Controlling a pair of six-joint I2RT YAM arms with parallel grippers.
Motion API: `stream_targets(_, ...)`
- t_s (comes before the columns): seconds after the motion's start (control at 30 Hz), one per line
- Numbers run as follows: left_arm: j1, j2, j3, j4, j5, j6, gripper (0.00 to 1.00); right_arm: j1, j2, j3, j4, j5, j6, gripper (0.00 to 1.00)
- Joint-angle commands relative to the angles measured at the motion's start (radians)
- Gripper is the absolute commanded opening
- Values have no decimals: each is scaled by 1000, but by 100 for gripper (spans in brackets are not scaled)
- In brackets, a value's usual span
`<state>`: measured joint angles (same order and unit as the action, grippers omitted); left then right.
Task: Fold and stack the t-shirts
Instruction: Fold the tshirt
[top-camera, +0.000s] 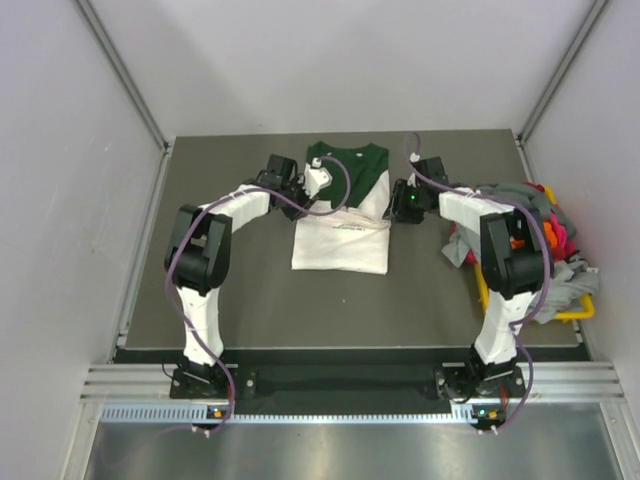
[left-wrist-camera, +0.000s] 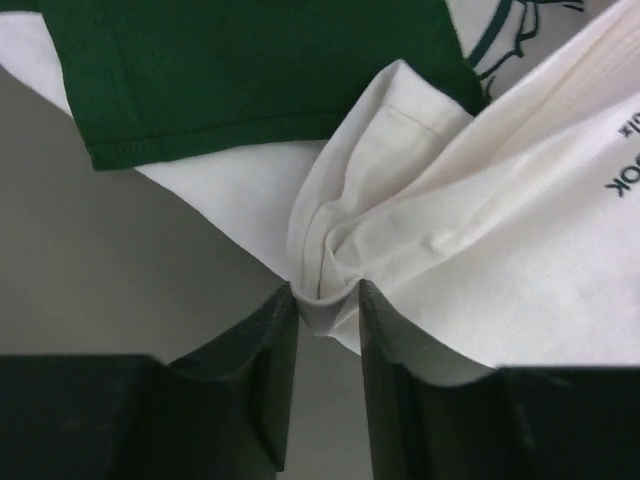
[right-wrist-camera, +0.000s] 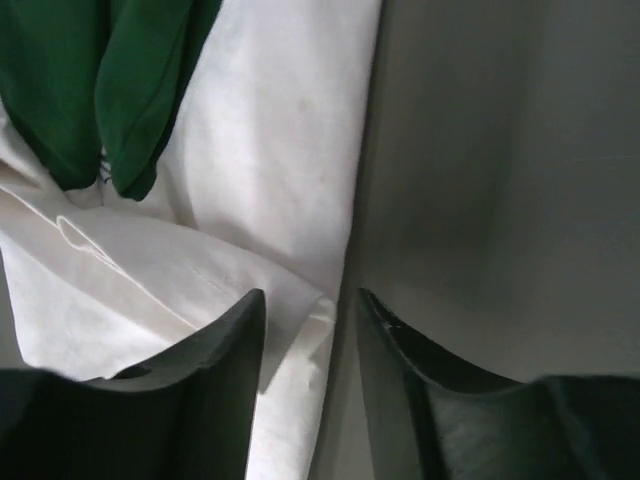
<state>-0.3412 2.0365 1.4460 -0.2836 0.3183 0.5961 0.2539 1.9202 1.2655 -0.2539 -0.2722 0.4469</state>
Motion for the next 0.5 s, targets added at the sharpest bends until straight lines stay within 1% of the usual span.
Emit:
stream_targets(0.0,7,22,57,58,-56,-51,37,-25,-19,80,9,77,-34,47)
stream_targets(0.03,8,27,73,55,-88,-70,41,-24,-36,87,-2,103,-49,53)
stream_targets(0.07,13,30,108,54,-122,-90,45,-25,-79,92,-10,117,-72,55)
stream_targets(0.1,18,36,128,50,-189,-134,46,-22,-104,84,-15,139,-82,57)
stream_targets(0.17,45,36,181,25,-214,-176,48,-9,-182,63,-16,165,-106,61)
stream_targets(0.23,82,10,200,9,-179,-238,50,25,-233,3,-25,220,-123,61)
stream_targets(0.3,94,-34,195,-31,-127,-268,52,48,-288,-76,-21,222,-119,63)
stream_targets(0.37,93,-77,148,-69,-52,-250,52,68,-328,-129,-19,200,-88,65)
stream_targets(0.4,87,-131,116,-100,6,-211,51,74,-340,-174,-24,185,-76,66)
stream_targets(0.43,65,-162,35,-114,74,-182,50,96,-354,-196,-25,179,-59,67)
stream_targets(0.47,45,-194,-11,-121,87,-147,50,110,-378,-218,-25,179,-48,67)
